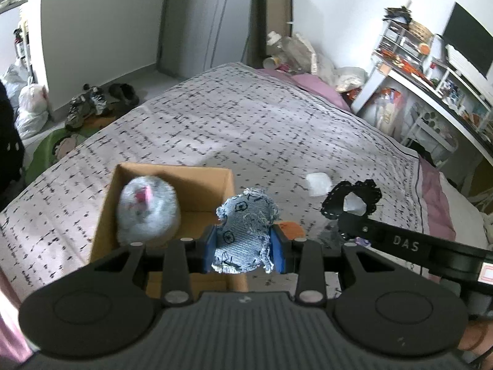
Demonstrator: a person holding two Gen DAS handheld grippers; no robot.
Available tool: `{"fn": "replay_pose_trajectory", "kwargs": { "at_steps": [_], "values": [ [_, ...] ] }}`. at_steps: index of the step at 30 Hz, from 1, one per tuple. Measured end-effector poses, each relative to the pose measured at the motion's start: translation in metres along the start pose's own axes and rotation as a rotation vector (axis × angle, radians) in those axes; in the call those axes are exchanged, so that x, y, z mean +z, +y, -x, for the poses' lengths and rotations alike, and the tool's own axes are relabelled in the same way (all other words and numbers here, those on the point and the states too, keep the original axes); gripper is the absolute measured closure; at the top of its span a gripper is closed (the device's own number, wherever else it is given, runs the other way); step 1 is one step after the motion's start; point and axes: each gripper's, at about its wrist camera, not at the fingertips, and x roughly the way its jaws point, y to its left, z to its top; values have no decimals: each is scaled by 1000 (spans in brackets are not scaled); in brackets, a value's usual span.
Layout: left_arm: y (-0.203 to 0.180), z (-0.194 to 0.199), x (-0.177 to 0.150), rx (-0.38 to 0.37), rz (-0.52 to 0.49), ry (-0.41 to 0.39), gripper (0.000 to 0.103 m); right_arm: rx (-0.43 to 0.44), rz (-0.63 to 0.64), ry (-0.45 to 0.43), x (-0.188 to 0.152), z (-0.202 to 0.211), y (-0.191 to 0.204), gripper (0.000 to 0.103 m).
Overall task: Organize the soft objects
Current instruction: 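Carry the blue plush and black item over the box with both grippers, then open both grippers to drop both items into the box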
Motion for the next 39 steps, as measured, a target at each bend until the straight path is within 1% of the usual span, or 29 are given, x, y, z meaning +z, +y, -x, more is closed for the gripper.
{"fn": "replay_pose_trajectory", "kwargs": {
  "at_steps": [4,11,20,25,30,32,36,39],
  "values": [
    [18,1,-2,14,27,3,67,6,13,4,-1,-5,10,83],
    [47,-3,-8,29,69,32,67,17,29,1,-2,-13,32,83],
    [80,-14,-13,39,122,64,67,29,57,26,-5,-34,57,83],
    [95,-19,-14,33,146,82,67,42,81,38,-5,-45,71,83],
    [103,-25,-15,26,167,86,64,27,105,60,-6,-56,79,83],
    [106,-30,-16,30,170,107,64,21,111,65,-6,-60,79,82],
    [111,-33,-15,13,196,131,62,33,120,69,-5,-65,83,81],
    [113,-33,-13,16,219,148,57,44,131,54,-5,-66,86,74]
  ]
}}
